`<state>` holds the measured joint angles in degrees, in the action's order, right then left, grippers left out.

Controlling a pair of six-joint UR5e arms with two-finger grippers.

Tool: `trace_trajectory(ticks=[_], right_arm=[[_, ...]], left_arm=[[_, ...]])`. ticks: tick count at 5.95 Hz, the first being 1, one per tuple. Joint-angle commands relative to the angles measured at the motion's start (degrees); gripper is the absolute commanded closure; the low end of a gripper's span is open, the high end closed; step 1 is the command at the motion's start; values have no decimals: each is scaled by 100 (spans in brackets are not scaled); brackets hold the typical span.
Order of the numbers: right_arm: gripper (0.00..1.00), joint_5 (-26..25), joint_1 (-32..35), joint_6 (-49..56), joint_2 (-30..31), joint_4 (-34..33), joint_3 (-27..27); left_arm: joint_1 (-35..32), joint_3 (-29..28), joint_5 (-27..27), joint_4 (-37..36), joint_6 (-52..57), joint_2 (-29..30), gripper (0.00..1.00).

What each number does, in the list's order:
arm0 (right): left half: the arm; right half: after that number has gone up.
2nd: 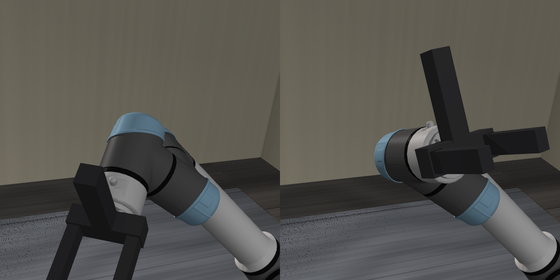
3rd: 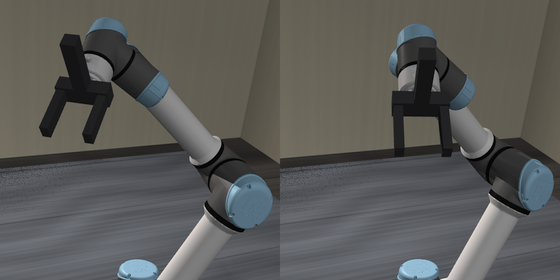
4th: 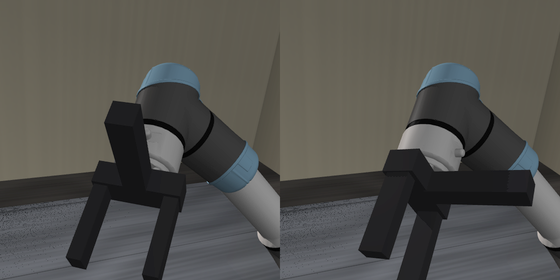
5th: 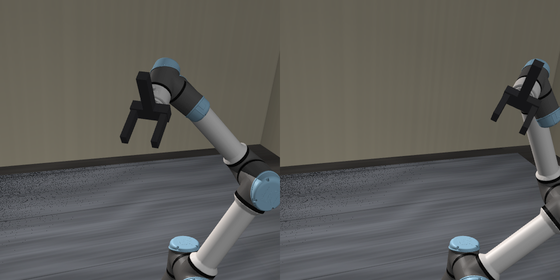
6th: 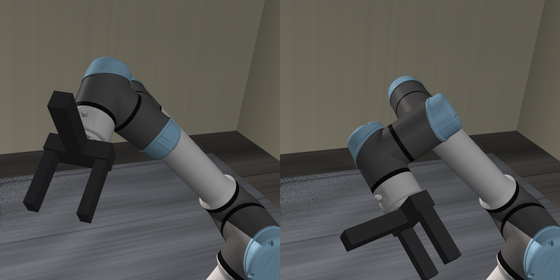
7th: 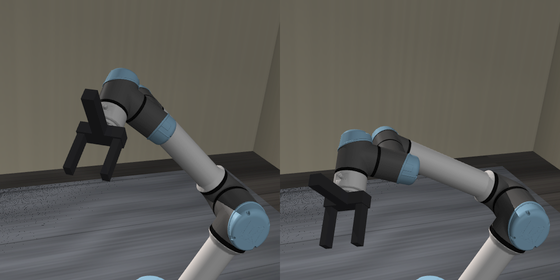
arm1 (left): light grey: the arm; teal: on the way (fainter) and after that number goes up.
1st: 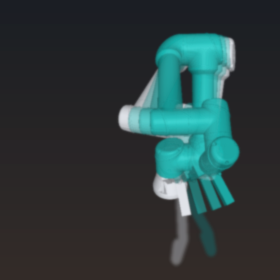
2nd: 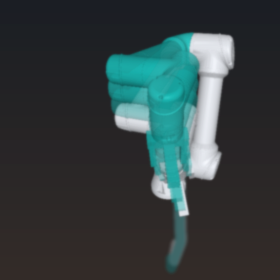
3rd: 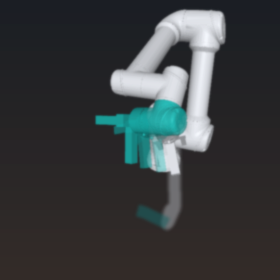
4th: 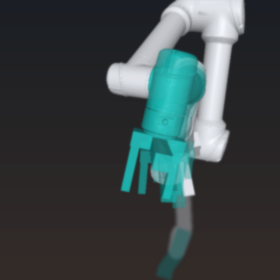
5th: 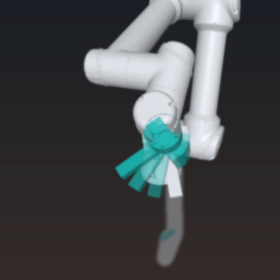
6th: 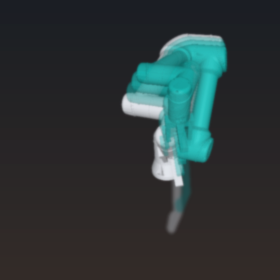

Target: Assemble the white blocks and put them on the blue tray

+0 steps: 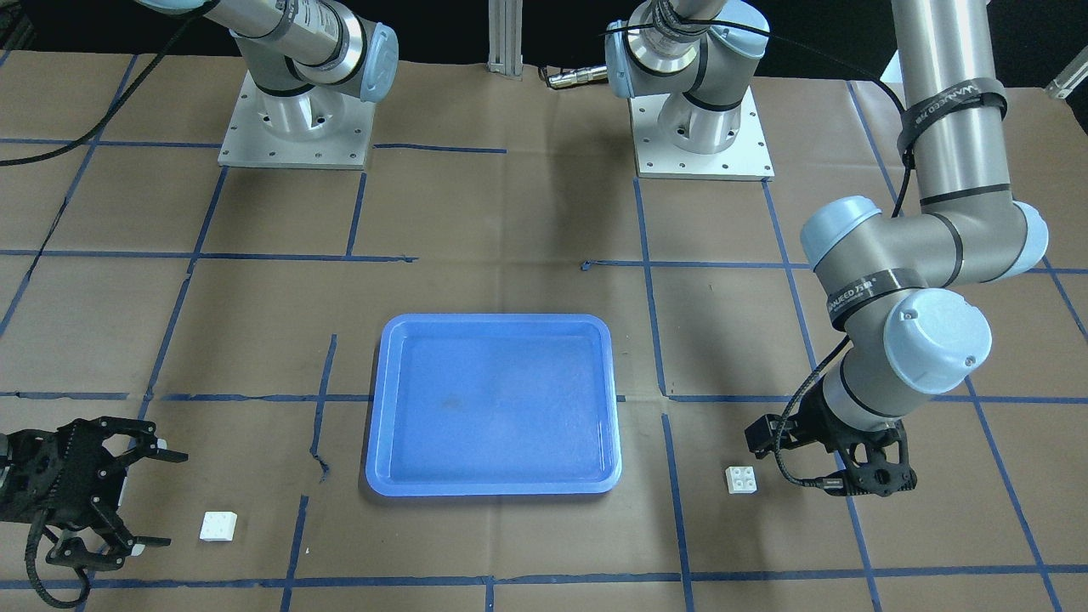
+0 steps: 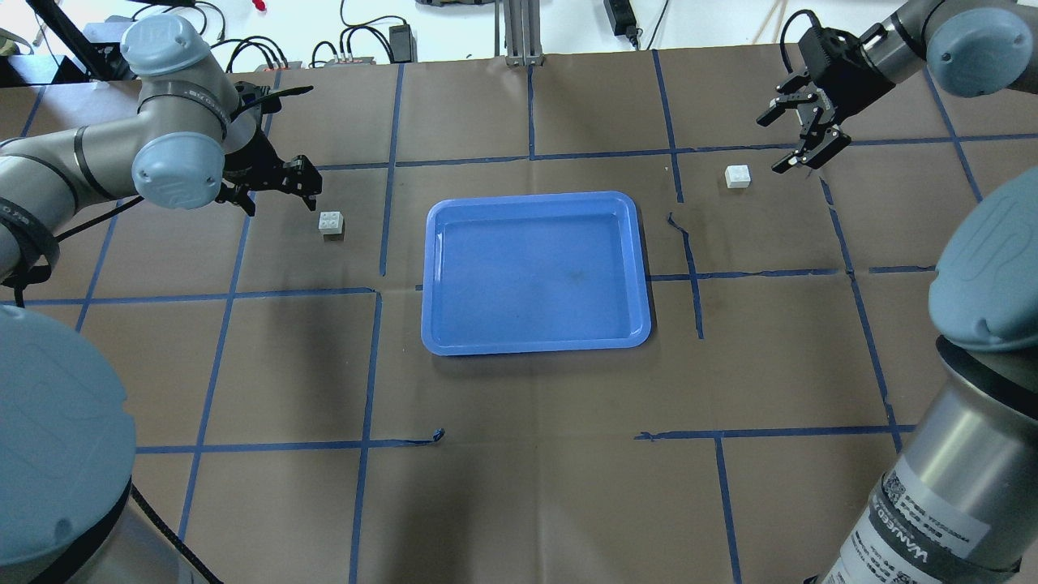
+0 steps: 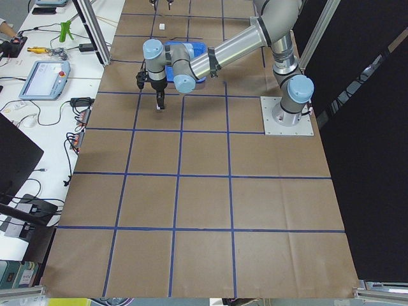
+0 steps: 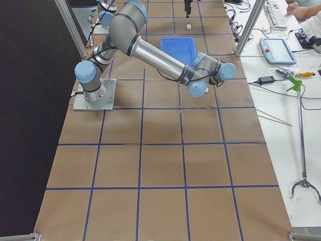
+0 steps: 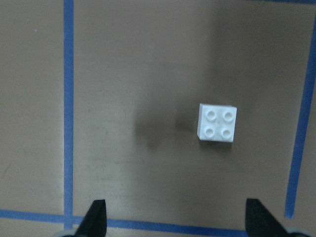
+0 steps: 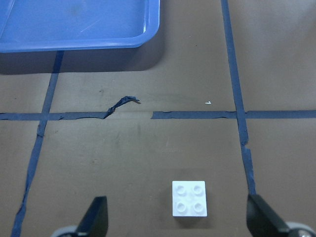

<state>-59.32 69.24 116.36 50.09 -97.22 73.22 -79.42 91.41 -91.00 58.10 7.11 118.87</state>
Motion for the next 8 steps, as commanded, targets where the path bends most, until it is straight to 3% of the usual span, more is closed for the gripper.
trace_trajectory(ticks=[1,3,4,5,6,7,8], right_arm=[[0,236,-129,238,-340,-305,78],[0,640,-130,351,-534,-657,78],[0,641,-130,448,-579,-649,130],[0,650,-130,449,-597,-649,235],[0,667,-130,449,-605,-649,245],[3,928,-130,440,-606,-649,245],[13,1009,-130,475,-597,-658,245]], left_arm=[[-290,-71,640,-655,184,406,1],[-293,77,619,-836,447,663,1],[-293,78,71,-775,762,646,2],[-293,104,-144,-626,739,672,2],[-293,70,-93,-651,722,681,8],[-293,69,-84,-703,704,681,24],[-293,61,264,-704,695,638,52]])
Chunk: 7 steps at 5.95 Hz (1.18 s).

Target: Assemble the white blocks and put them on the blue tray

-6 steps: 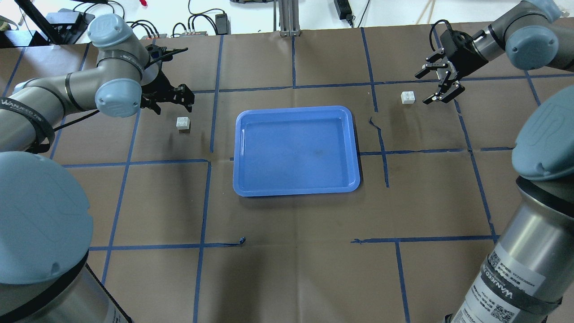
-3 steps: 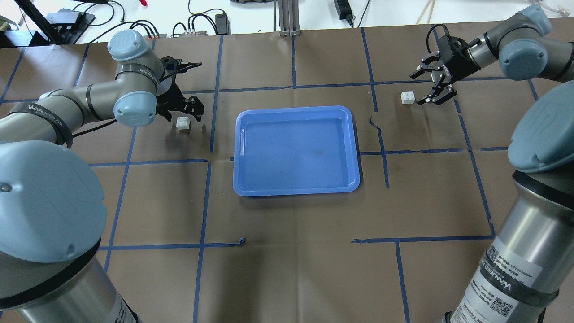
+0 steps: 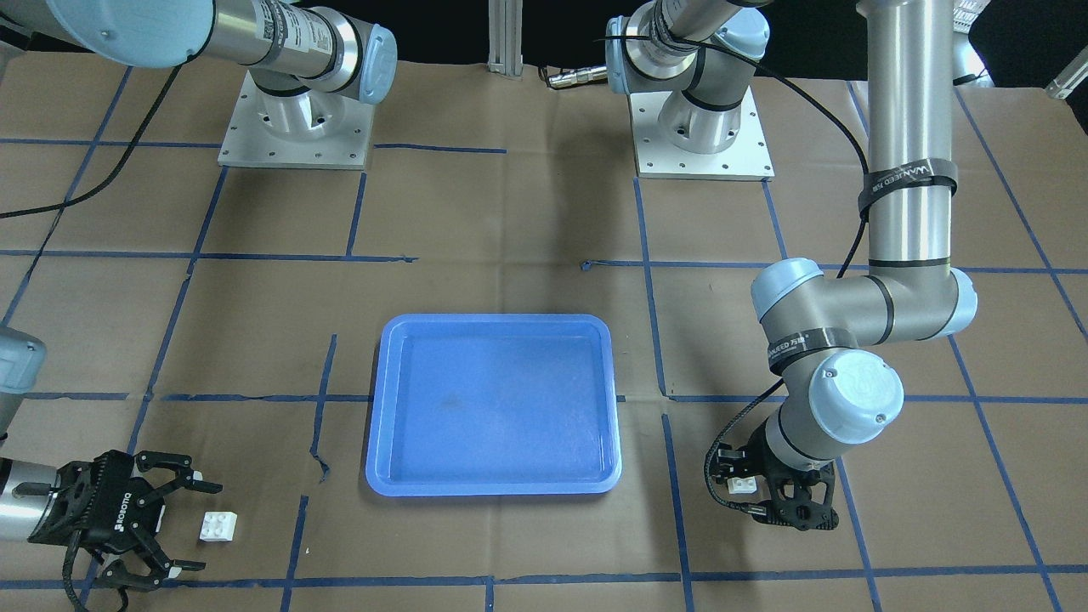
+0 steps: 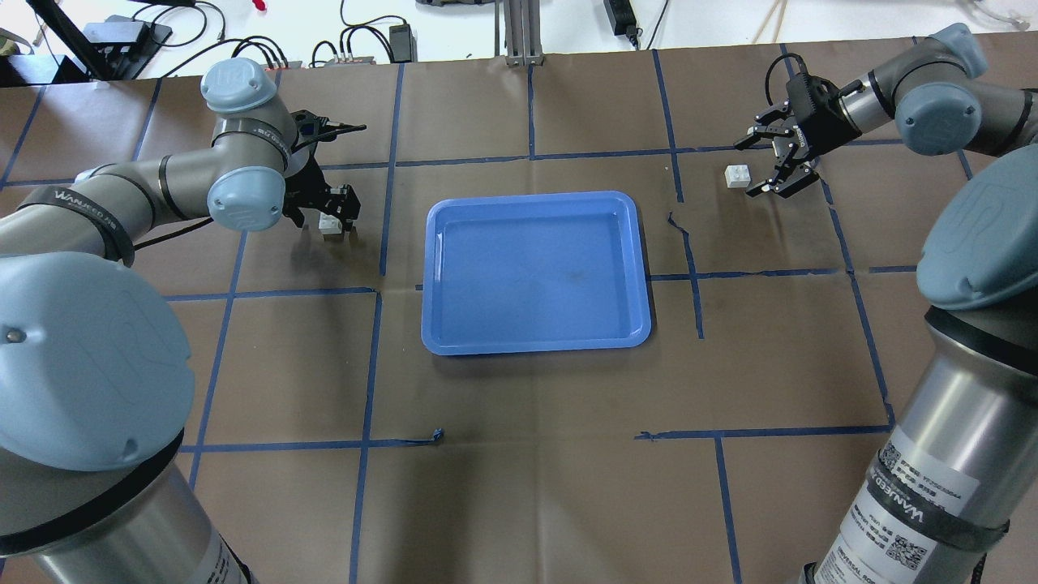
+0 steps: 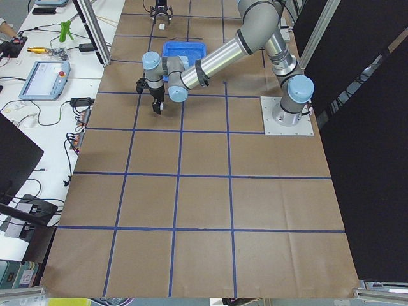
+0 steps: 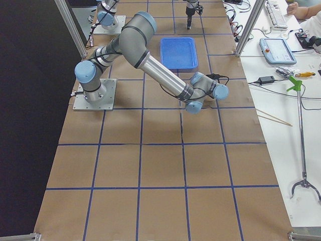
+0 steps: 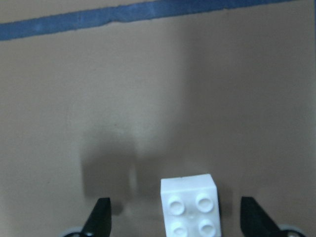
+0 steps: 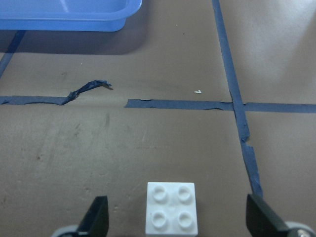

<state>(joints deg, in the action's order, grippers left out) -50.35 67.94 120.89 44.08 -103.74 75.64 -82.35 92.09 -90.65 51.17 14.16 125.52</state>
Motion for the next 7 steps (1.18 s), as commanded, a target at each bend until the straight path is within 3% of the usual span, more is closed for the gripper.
trace_trajectory(ticks=[1,3,4,5,6,7], right_arm=[[17,95,0,31,-4,-6,12],[17,34,0,22,-4,-6,12],[17,-62,0,13,-4,-6,21],[17,-167,0,13,-13,-6,21],[24,-168,0,13,-13,-6,21],[40,-177,0,13,-13,-6,12]], left_arm=[[0,-7,450,-2,-10,-37,72],[-78,-42,408,94,25,-308,78],[-262,-34,399,530,156,-596,78],[-838,19,390,578,1253,-1078,78],[-1226,63,382,648,1560,-1378,78],[-1509,124,469,814,2320,-1477,78]])
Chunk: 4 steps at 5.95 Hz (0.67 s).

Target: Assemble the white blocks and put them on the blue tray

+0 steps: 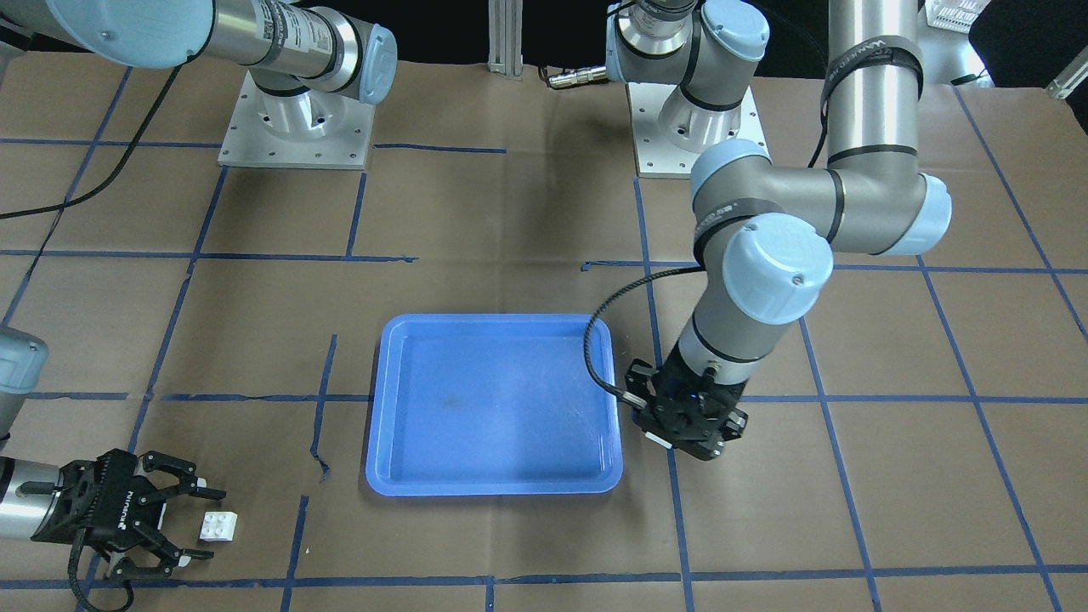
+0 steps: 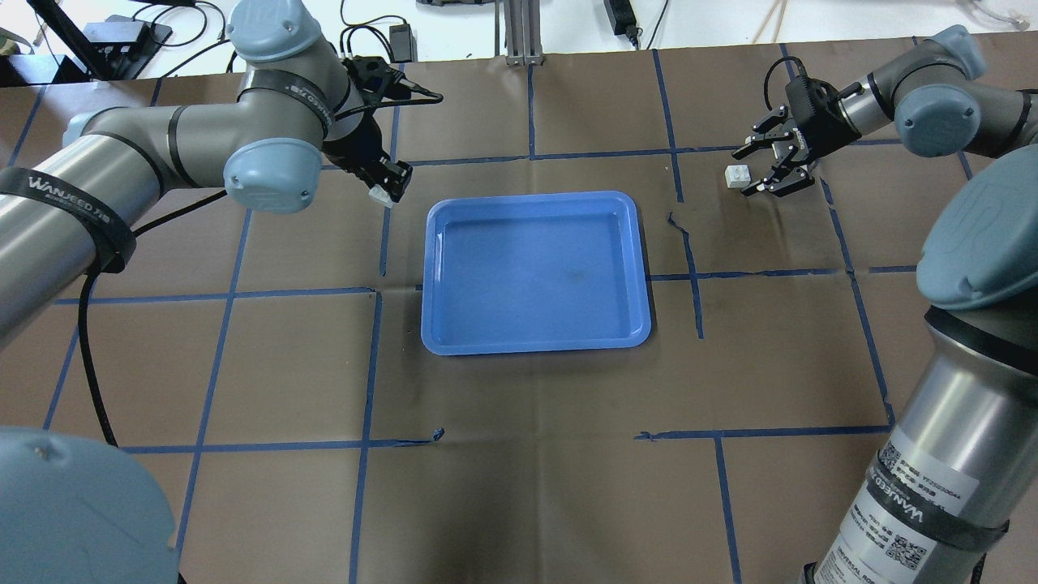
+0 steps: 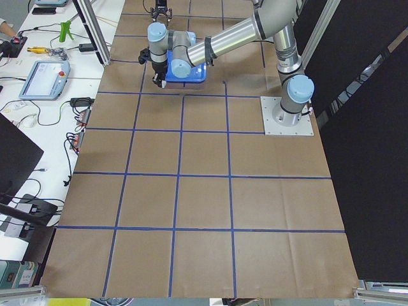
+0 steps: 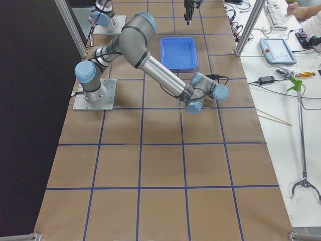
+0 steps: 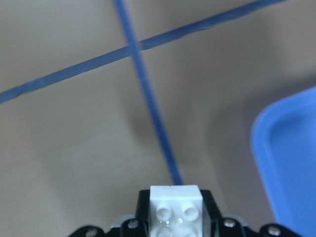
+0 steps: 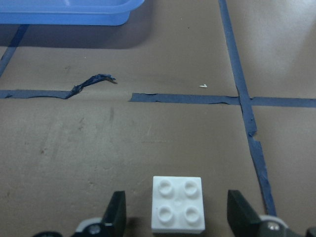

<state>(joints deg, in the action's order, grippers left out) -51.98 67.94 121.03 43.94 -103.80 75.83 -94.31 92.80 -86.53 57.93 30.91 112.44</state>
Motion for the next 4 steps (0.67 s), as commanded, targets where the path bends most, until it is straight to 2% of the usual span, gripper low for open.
trace_trajectory(ticks=[1,2,3,4], right_arm=[[48,-14,0,0,0,0,2],[55,-14,0,0,9,0,2],[59,-14,0,0,9,0,-7],[61,-14,0,-9,44,0,-24]], left_arm=[[-621,71,466,35,1802,-144,78],[-685,89,1044,-62,2083,-13,78],[-894,132,1389,50,2678,-12,80],[-992,254,1193,17,2710,162,80]])
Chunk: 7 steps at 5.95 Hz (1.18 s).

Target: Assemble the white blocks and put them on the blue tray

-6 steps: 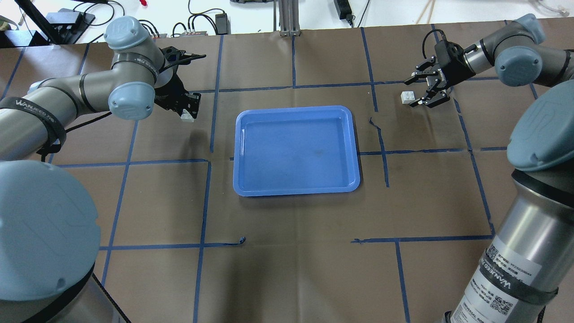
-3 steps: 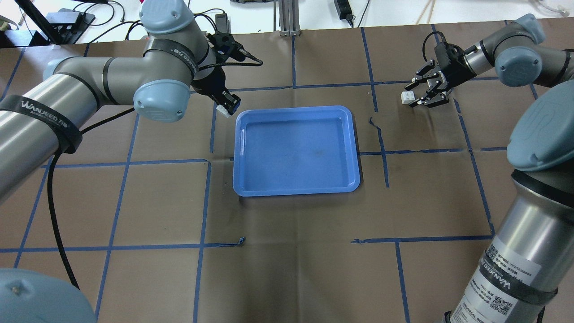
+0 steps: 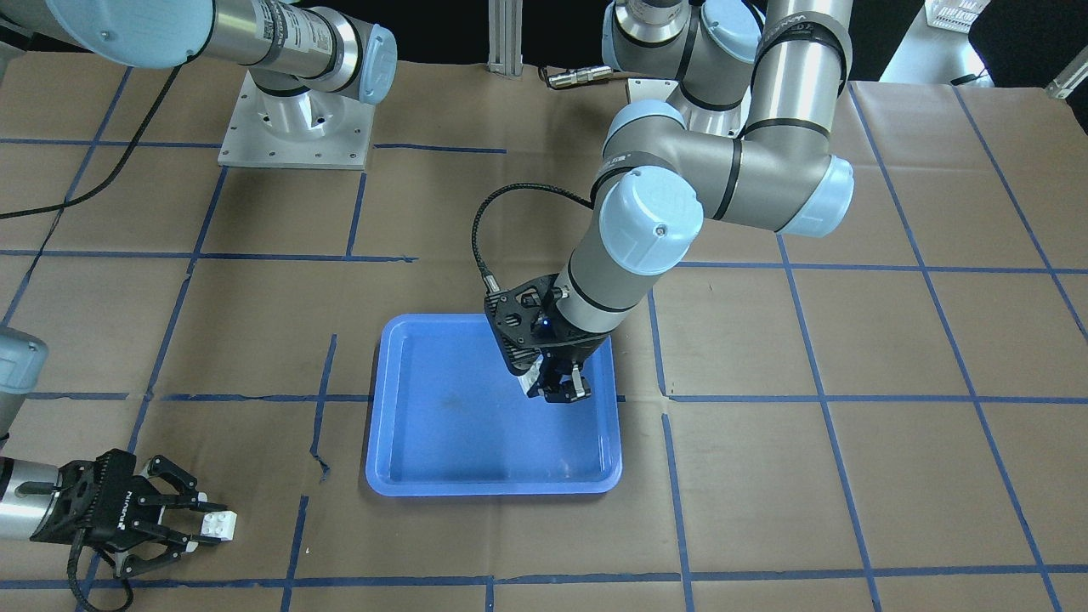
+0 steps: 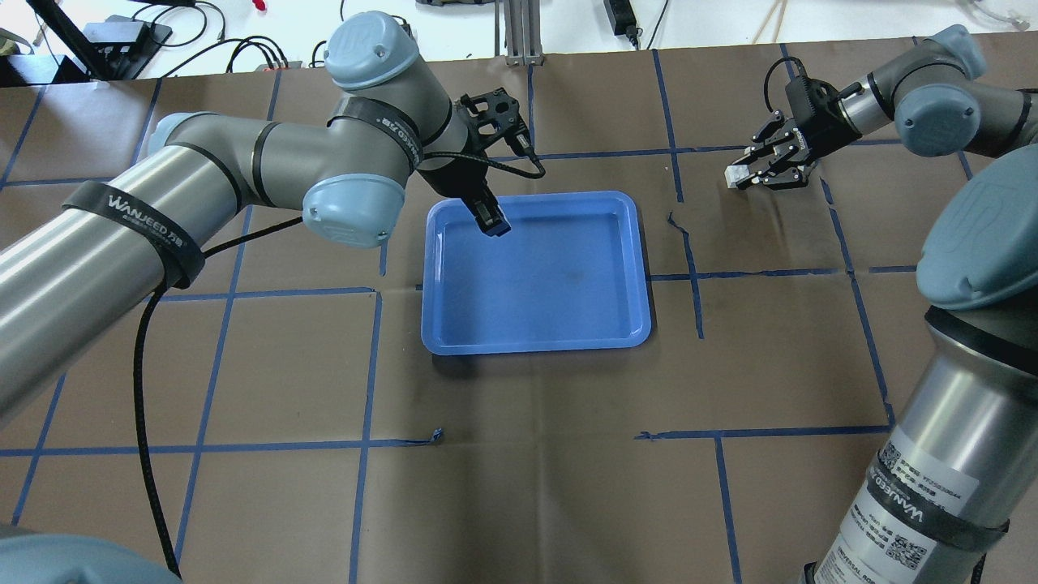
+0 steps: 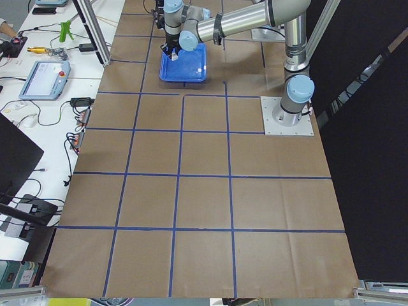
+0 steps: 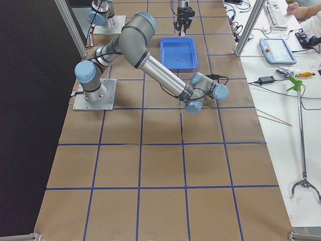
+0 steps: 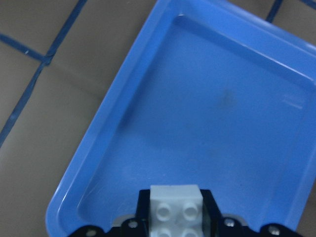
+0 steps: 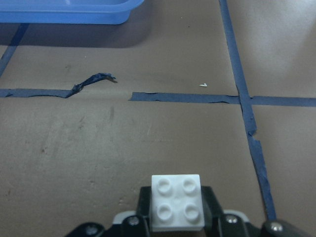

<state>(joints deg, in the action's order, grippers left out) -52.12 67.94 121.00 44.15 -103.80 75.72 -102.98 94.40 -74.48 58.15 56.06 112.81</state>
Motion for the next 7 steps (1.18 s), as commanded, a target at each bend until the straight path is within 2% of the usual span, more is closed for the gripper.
trace_trajectory(ticks=[1,3,4,6,7], right_arm=[[61,0,0,-41,58,9,-57],[61,-35,0,-355,530,140,3],[61,-35,0,-410,916,228,178],[61,-9,9,-393,2047,133,1613],[61,17,9,-402,2593,-225,2387]], left_arm=[[-152,157,-249,-57,204,284,83],[-397,271,-637,-206,221,417,81],[-398,298,-595,-372,848,479,82],[-398,437,-638,-444,977,532,82],[-398,525,-638,-575,977,541,80]])
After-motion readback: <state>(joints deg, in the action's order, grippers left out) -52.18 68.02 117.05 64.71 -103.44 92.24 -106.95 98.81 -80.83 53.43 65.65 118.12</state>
